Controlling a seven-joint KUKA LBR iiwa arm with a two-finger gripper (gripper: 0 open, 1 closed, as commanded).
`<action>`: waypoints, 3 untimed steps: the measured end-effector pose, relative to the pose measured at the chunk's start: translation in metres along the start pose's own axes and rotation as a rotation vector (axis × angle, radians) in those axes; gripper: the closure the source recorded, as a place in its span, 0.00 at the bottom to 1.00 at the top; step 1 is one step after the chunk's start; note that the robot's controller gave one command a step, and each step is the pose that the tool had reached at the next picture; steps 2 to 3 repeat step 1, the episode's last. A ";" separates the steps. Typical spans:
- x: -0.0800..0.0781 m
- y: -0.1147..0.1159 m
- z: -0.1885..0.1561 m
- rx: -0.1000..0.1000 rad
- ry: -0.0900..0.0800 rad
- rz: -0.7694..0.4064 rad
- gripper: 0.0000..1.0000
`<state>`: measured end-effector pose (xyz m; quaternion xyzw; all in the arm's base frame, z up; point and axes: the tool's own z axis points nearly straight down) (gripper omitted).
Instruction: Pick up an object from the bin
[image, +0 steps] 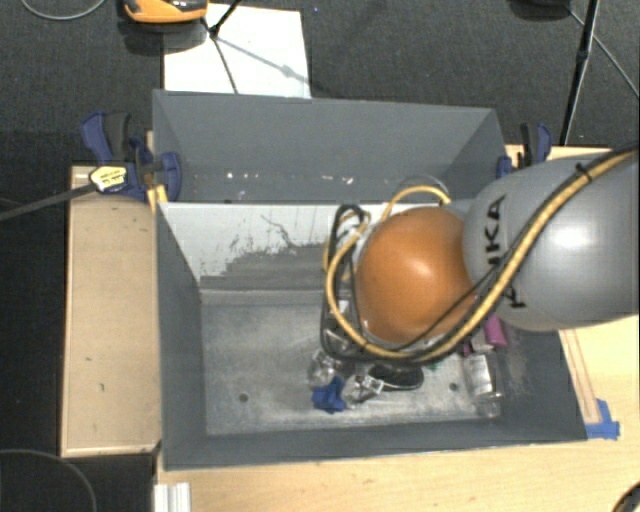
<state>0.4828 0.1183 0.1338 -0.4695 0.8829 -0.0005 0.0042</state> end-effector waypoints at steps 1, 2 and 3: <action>-0.001 0.000 -0.003 -0.003 0.002 0.010 1.00; -0.001 0.000 -0.003 -0.003 0.002 0.010 1.00; -0.001 0.000 -0.003 -0.003 0.002 0.010 1.00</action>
Offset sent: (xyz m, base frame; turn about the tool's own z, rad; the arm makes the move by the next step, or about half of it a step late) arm 0.0000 -0.0001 0.0025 0.0000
